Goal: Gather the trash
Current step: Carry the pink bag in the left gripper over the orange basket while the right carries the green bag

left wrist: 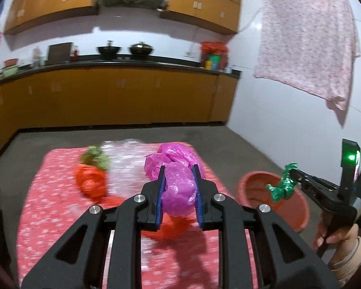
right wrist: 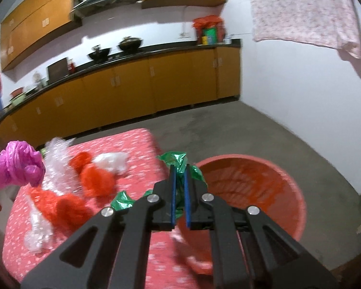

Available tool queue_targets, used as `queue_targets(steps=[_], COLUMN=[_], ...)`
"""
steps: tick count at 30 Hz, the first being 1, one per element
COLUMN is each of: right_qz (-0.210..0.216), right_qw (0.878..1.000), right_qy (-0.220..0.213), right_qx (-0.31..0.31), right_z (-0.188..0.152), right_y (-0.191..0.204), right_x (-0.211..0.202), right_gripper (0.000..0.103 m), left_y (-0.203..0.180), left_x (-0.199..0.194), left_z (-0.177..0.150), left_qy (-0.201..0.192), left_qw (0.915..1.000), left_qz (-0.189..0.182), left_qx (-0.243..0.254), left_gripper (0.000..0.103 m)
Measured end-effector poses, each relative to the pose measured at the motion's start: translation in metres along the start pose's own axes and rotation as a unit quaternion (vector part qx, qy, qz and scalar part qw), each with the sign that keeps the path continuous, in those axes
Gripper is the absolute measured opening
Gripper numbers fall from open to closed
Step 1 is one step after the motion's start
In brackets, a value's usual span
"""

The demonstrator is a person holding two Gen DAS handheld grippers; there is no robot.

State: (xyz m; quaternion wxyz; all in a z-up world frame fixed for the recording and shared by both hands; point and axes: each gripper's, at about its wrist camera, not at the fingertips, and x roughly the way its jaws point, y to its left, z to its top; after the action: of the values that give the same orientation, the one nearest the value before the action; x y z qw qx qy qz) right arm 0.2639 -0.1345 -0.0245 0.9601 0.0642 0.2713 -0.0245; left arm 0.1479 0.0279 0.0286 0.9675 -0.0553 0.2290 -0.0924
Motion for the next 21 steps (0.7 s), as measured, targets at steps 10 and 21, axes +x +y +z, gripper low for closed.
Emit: queue_targets(steps=[10, 21], right_qz=[-0.076, -0.085], right_qw=[0.996, 0.994], right_qy=[0.002, 0.007], right_qx=[0.051, 0.069], right_z=[-0.005, -0.014], right_y=[-0.087, -0.115], right_x=[0.003, 0.029], right_gripper=[0.007, 0.007], left_y=[-0.093, -0.146], left_x=[0.083, 0.137], left_z=[-0.012, -0.028], left_qy=[0.049, 0.092], left_qw=[0.992, 0.9789], left_qz=[-0.115, -0.177], left_qx=[0.016, 0.045], left_gripper=[0.021, 0.021])
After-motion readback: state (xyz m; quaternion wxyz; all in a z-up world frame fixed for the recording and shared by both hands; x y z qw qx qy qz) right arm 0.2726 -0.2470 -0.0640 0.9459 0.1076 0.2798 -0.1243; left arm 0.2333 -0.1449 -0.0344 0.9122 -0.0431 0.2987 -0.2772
